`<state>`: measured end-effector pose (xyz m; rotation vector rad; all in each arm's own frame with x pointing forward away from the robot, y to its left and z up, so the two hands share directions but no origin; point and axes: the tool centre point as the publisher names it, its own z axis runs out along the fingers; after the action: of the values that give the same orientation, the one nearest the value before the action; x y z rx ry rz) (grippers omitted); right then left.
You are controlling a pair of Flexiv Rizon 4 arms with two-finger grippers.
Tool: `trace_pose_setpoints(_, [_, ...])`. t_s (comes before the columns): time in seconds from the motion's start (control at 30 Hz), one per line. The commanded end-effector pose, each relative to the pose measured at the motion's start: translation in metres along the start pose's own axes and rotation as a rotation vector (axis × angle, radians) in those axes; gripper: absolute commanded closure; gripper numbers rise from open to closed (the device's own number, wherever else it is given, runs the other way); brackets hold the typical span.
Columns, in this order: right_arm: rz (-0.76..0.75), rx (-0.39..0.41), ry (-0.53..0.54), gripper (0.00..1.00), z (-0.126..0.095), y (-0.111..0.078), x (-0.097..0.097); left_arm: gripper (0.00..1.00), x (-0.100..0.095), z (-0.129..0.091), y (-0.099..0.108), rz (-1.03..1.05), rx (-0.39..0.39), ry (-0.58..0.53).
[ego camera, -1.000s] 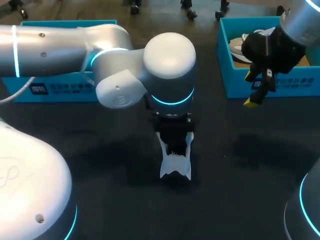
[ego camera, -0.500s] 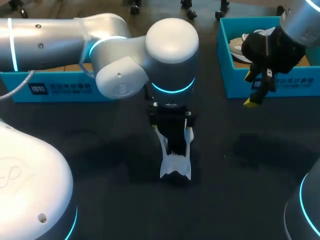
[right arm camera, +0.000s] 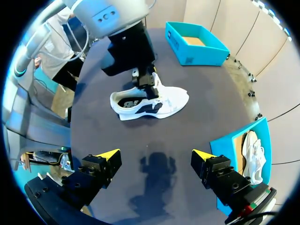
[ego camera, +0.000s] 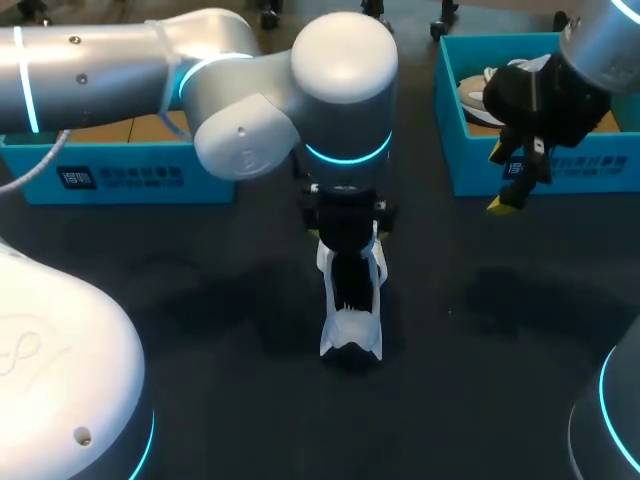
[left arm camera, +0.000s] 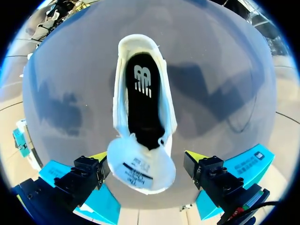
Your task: Take the shoe out of the shoebox, open the shoe tongue, remove and reinsert the insole, then place the shoe into the shoebox
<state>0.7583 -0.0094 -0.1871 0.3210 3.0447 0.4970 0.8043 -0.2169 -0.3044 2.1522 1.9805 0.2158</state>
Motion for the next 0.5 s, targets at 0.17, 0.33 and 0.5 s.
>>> trace_pose_setpoints(0.17, [0.001,0.002,0.001,0.0,0.0011,0.001,-0.0006,0.0,0.0025,-0.0056,0.0187,-0.006,-0.012,0.013])
trace_pose_setpoints(0.33, [0.001,0.002,0.001,0.0,0.0011,0.001,-0.0006,0.49,0.0006,-0.0025,0.0212,-0.007,-0.012,0.017])
trace_pose_setpoints(0.5, [0.001,0.002,0.001,0.0,0.0011,0.001,-0.0006,0.58,-0.0019,0.0004,0.0215,-0.004,-0.011,0.018])
